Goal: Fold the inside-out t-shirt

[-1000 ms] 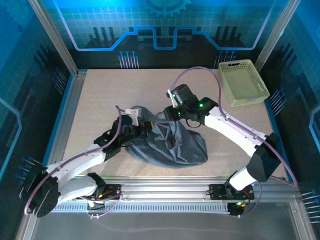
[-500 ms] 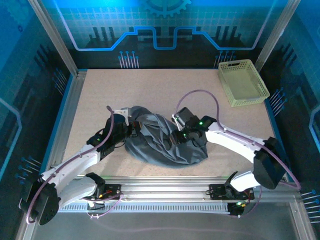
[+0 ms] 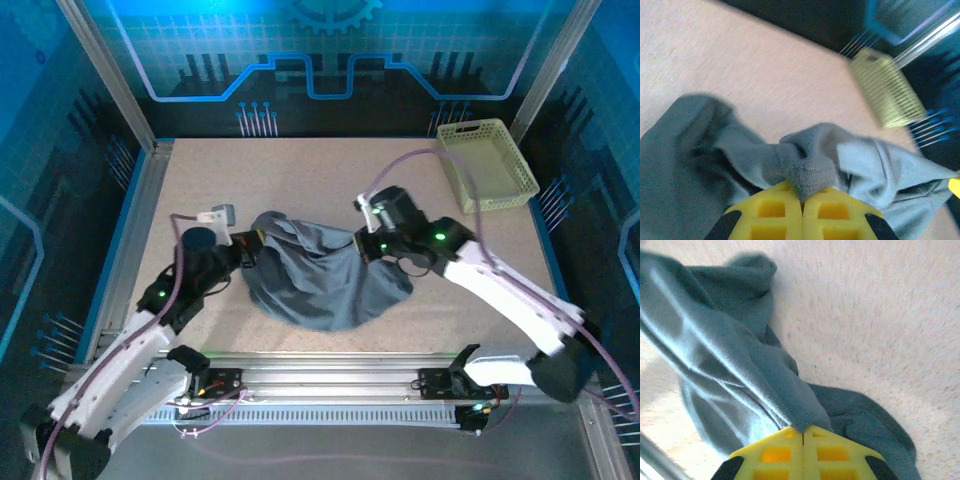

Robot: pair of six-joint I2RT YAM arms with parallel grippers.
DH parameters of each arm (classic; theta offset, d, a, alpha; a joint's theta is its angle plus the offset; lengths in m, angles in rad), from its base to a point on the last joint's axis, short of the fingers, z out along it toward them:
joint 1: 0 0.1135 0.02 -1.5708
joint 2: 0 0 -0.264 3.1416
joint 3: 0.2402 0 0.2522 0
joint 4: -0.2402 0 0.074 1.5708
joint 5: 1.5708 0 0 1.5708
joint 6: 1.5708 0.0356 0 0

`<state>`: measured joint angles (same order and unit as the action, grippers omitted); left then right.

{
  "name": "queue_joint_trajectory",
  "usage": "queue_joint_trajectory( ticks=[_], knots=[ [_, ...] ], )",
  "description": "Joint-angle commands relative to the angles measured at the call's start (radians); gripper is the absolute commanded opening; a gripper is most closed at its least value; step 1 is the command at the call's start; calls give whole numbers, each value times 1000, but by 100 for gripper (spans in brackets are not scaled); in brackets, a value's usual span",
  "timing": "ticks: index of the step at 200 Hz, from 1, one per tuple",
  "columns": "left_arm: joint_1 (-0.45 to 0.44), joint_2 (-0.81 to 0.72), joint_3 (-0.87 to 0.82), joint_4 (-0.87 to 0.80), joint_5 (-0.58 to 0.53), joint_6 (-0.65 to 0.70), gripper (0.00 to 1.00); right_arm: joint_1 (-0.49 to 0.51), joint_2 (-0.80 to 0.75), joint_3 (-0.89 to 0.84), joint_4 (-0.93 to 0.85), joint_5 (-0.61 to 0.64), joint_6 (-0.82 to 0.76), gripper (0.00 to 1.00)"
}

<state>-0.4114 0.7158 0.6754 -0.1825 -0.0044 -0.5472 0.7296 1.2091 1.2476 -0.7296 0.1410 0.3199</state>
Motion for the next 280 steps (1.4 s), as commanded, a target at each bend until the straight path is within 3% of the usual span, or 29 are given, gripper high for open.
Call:
queue_joint_trajectory(
  ticks=[1,19,37,68,82,98,117,142,162,175,220,249,280],
  knots=[
    [8,-64,78,23,145,12,0,-9,-125,75,-149,-30,-65,0],
    [8,-32,102,34,188,17,0,-10,-181,75,-161,-65,-69,0],
    [9,62,97,11,116,13,0,-40,-184,15,-107,-105,-50,0],
    [19,416,204,-134,91,32,0,-146,9,-139,21,-143,8,0],
    [19,593,303,-248,110,70,0,-176,142,-144,33,-81,30,14],
    [17,687,358,-326,84,87,0,-185,249,-109,-9,116,73,49],
    [18,664,332,-290,76,82,0,-157,251,-70,-46,232,66,58],
    [17,613,290,-245,72,81,0,-33,121,-75,7,218,-14,54],
    [19,575,242,-189,73,74,0,19,95,-89,50,63,-22,50],
    [17,550,210,-150,77,65,0,43,130,-105,83,12,8,49],
    [18,539,202,-161,76,70,0,112,310,-121,204,28,31,53],
    [19,527,181,-151,85,62,0,110,401,-106,270,63,9,61],
    [19,518,167,-147,85,56,0,86,521,-40,266,77,3,53]
  ],
)
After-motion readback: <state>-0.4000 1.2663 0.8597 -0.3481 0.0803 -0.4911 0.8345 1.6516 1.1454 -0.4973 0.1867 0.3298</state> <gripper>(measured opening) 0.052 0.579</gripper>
